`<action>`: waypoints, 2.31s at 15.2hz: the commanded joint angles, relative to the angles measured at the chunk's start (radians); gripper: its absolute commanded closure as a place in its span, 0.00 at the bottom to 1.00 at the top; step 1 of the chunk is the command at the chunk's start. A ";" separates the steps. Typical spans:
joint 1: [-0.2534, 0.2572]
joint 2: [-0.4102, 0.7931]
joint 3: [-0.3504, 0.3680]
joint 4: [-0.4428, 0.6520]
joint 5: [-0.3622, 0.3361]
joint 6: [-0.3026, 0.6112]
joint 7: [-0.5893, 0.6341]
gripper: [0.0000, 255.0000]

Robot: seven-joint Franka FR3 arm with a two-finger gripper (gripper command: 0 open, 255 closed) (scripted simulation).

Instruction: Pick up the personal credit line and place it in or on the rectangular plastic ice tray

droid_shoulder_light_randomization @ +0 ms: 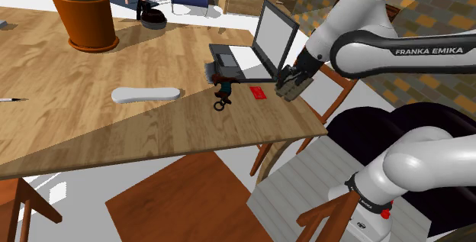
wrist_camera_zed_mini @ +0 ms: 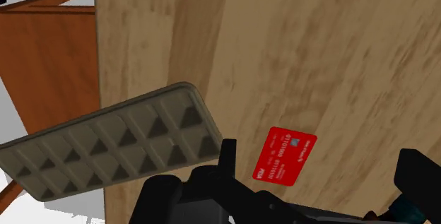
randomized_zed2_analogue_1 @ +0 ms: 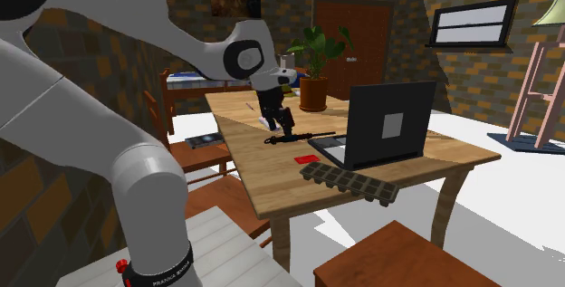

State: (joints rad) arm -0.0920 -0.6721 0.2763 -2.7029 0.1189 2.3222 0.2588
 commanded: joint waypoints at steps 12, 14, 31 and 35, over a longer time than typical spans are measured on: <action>-0.803 0.439 0.720 0.089 -0.626 0.662 0.721 0.00; -0.932 0.467 0.830 0.110 -0.713 0.677 0.790 0.00; -1.372 0.502 1.234 0.161 -0.885 0.708 0.932 1.00; -1.339 0.501 1.199 0.153 -0.887 0.711 0.933 1.00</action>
State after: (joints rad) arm -1.4330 -0.1707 1.4754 -2.5387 -0.7667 3.0357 1.1914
